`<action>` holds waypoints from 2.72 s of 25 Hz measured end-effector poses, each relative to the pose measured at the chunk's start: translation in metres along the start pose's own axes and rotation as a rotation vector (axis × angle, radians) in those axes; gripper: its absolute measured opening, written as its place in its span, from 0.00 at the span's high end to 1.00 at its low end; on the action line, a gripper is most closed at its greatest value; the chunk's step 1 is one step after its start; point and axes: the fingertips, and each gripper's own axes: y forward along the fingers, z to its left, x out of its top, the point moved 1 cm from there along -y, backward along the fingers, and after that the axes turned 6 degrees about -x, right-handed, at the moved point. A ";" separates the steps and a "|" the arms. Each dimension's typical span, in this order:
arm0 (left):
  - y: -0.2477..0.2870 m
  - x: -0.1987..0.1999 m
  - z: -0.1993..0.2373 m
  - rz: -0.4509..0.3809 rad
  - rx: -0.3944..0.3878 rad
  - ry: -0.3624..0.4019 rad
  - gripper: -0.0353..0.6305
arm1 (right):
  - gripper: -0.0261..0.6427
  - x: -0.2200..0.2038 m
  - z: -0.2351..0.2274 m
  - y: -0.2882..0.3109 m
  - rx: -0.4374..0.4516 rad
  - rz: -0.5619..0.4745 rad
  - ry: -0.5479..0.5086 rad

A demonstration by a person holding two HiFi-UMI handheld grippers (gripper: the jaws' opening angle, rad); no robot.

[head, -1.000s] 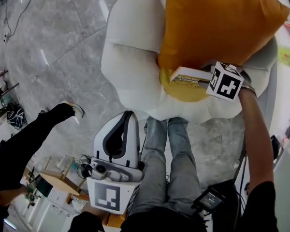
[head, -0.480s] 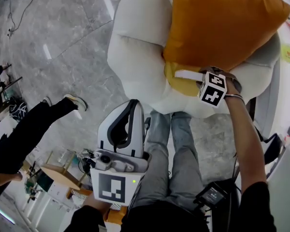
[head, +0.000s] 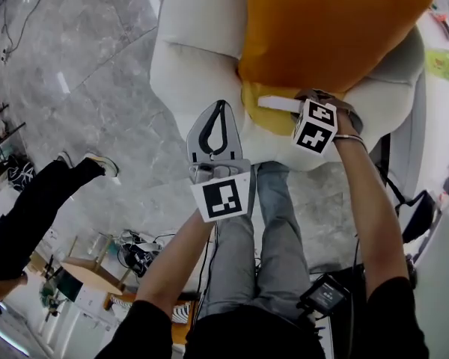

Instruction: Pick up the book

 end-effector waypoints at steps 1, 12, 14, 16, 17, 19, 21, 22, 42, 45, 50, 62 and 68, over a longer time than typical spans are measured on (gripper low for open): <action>0.004 -0.012 0.000 0.043 0.005 -0.017 0.93 | 0.73 0.001 0.002 0.000 -0.001 -0.003 -0.004; -0.034 0.024 0.005 0.002 -0.015 0.025 0.93 | 0.74 -0.004 0.006 -0.065 -0.047 -0.059 0.062; -0.039 0.039 0.005 0.001 -0.017 0.044 0.93 | 0.74 0.002 -0.001 -0.090 -0.069 -0.083 0.061; -0.044 0.057 0.003 -0.010 -0.019 0.047 0.93 | 0.74 0.009 -0.008 -0.115 -0.087 -0.116 0.067; -0.048 0.066 0.000 -0.016 -0.021 0.048 0.93 | 0.74 0.012 -0.011 -0.129 -0.091 -0.135 0.075; -0.057 0.084 -0.005 -0.026 -0.025 0.053 0.93 | 0.74 0.017 -0.013 -0.156 -0.095 -0.176 0.095; -0.067 0.101 -0.008 -0.036 -0.024 0.057 0.93 | 0.74 0.023 -0.016 -0.182 -0.109 -0.216 0.114; -0.073 0.108 -0.010 -0.043 -0.021 0.056 0.93 | 0.74 0.026 -0.016 -0.195 -0.117 -0.237 0.125; -0.193 0.280 -0.021 -0.173 -0.055 0.041 0.93 | 0.74 0.044 -0.019 -0.505 -0.313 -0.724 0.307; -0.218 0.301 -0.022 -0.204 -0.056 0.029 0.93 | 0.74 0.039 -0.012 -0.560 -0.343 -0.840 0.352; -0.250 0.341 -0.031 -0.277 -0.072 0.013 0.93 | 0.74 0.025 0.002 -0.653 -0.406 -1.016 0.396; -0.325 0.376 -0.030 -0.399 -0.022 -0.001 0.93 | 0.74 -0.036 0.052 -0.763 -0.456 -1.561 0.600; -0.356 0.389 -0.056 -0.408 0.003 -0.007 0.93 | 0.74 -0.063 0.090 -0.799 -0.436 -1.692 0.609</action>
